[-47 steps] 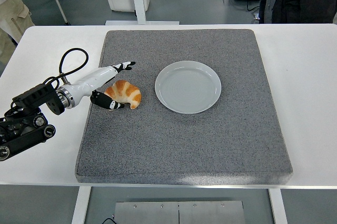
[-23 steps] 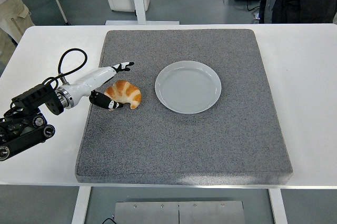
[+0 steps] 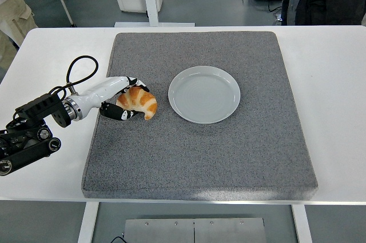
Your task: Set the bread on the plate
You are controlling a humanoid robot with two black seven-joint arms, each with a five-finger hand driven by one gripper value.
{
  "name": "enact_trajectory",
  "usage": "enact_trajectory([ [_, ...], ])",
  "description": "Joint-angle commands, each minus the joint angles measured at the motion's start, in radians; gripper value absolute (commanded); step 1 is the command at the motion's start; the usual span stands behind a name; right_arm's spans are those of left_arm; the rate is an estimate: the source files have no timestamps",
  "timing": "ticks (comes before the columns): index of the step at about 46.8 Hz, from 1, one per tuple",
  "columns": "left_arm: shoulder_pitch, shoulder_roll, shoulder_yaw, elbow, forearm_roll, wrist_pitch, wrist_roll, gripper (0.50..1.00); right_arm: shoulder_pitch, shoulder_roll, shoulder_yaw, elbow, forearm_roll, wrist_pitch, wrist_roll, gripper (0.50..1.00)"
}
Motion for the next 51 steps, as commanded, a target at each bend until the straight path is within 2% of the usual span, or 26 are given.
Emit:
enact_trajectory([
  [1,-0.020,0.004,-0.002,0.000,-0.006,-0.001,-0.011,0.500,0.000,0.000,0.000,0.000,0.000,0.000,0.000,1.000],
  [31,-0.100,0.017,0.002,0.000,-0.050,-0.012,-0.014,0.500,0.000,0.000,0.000,0.000,0.000,0.000,0.000,1.000],
  [39,-0.162,0.017,0.002,0.002,-0.053,-0.067,-0.014,0.500,0.000,0.000,0.000,0.000,0.000,0.000,0.000,1.000],
  [47,-0.202,0.012,0.000,0.002,-0.053,-0.080,-0.009,0.500,0.000,0.000,0.000,0.000,0.000,0.000,0.000,1.000],
  [51,-0.230,0.012,0.000,0.003,-0.053,-0.110,-0.006,0.500,0.000,0.000,0.000,0.000,0.000,0.000,0.000,1.000],
])
